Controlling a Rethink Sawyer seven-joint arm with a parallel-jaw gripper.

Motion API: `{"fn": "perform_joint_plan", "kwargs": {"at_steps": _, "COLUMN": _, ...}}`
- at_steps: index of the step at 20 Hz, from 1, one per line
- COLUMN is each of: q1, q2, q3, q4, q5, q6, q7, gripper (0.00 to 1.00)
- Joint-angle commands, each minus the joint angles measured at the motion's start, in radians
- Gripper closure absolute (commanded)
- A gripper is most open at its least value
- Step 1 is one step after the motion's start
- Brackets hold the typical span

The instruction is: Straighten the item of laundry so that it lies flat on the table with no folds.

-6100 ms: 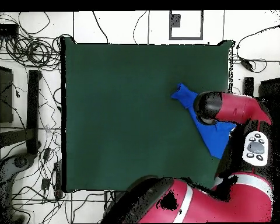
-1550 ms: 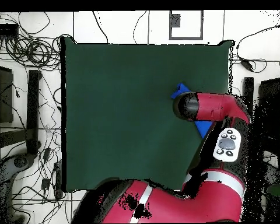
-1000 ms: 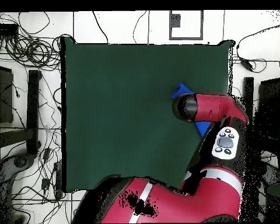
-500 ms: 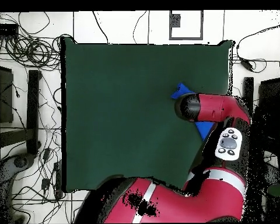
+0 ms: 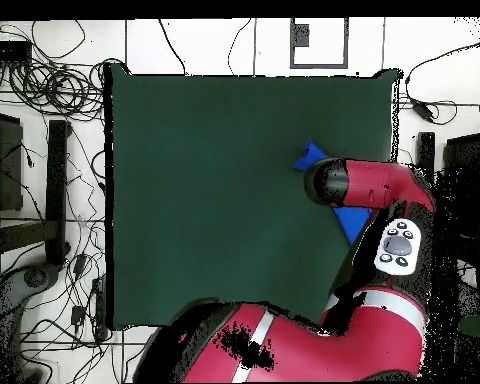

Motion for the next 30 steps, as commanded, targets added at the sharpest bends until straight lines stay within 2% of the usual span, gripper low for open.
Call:
{"fn": "perform_joint_plan", "kwargs": {"at_steps": 1, "q1": 0.034, "q2": 0.115, "q3": 0.031, "q4": -0.03, "q5": -0.016, "q6": -0.069, "q7": 0.145, "gripper": 0.0}}
{"fn": "perform_joint_plan", "kwargs": {"at_steps": 6, "q1": 0.034, "q2": 0.15, "q3": 0.023, "q4": -0.051, "q5": -0.016, "q6": -0.093, "q7": 0.15, "gripper": 0.0}}
{"fn": "perform_joint_plan", "kwargs": {"at_steps": 30, "q1": 0.028, "q2": 0.154, "q3": 0.023, "q4": -0.034, "q5": 0.012, "q6": -0.119, "q7": 0.136, "gripper": 0.0}}
